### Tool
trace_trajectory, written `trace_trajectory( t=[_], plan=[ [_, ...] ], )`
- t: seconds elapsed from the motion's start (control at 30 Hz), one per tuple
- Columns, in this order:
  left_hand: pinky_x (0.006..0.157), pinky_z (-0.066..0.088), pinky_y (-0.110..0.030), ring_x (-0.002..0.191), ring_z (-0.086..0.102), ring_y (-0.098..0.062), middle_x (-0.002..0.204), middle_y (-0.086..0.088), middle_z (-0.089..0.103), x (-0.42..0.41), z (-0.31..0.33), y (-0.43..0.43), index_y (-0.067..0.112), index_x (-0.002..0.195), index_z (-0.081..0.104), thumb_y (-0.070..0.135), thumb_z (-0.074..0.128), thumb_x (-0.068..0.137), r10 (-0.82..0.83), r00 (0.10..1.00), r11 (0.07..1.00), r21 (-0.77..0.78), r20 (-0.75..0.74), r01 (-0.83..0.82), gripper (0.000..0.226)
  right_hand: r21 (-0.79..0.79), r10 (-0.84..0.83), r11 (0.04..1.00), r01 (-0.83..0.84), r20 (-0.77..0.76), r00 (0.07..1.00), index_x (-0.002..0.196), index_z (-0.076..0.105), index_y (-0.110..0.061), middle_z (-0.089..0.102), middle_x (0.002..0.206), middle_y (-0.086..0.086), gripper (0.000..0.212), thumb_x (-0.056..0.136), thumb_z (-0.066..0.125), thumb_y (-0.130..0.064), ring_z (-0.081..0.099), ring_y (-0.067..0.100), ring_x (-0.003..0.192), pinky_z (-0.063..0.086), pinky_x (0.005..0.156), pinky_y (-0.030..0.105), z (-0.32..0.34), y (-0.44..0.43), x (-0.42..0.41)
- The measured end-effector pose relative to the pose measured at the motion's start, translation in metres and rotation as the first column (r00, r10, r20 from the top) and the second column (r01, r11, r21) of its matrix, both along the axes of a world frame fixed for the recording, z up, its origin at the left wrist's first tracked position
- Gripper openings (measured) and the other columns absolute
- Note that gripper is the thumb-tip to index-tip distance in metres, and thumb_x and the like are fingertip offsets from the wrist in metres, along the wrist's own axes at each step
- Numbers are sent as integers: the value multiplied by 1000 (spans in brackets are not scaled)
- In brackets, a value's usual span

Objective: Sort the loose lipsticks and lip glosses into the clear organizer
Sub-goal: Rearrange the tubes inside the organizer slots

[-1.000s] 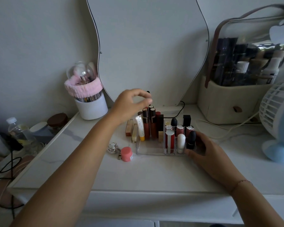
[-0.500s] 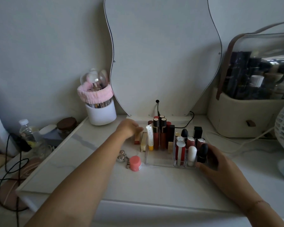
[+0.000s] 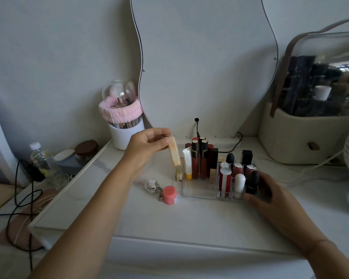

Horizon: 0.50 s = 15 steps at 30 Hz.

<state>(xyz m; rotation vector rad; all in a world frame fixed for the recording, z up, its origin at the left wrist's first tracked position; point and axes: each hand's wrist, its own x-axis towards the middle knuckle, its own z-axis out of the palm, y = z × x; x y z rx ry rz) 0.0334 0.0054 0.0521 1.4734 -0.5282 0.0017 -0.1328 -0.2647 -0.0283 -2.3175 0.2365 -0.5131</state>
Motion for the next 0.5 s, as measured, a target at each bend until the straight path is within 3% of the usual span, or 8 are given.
trace_trajectory(
  t=[0.13, 0.27, 0.5],
  plan=[
    [76, 51, -16, 84, 68, -6, 88, 4, 75, -29, 0, -14, 26, 88, 75, 6, 74, 76, -4, 989, 995, 100, 151, -11, 23, 0, 13, 1000, -13, 20, 1000, 127, 48, -33, 59, 107, -15, 59, 74, 73, -34, 56, 7, 97, 40, 76, 21, 0, -1, 0],
    [76, 50, -15, 78, 66, -5, 88, 5, 72, -42, -17, -31, 26, 87, 73, 7, 76, 74, 92, 948, 954, 246, 305, -171, 23, -1, 23, 1000, -23, 36, 999, 124, 49, -34, 60, 103, -18, 55, 74, 73, -32, 57, 2, 94, 38, 70, 10, 0, -2, -1],
    [70, 52, -19, 69, 62, -8, 83, 9, 62, -46, -43, -38, 14, 85, 72, 5, 78, 71, 182, 828, 886, 278, 531, -372, 17, -7, 22, 1000, -21, 42, 999, 124, 49, -34, 57, 101, -20, 55, 74, 72, -33, 54, -1, 90, 37, 70, 8, 0, -1, 0]
  ],
)
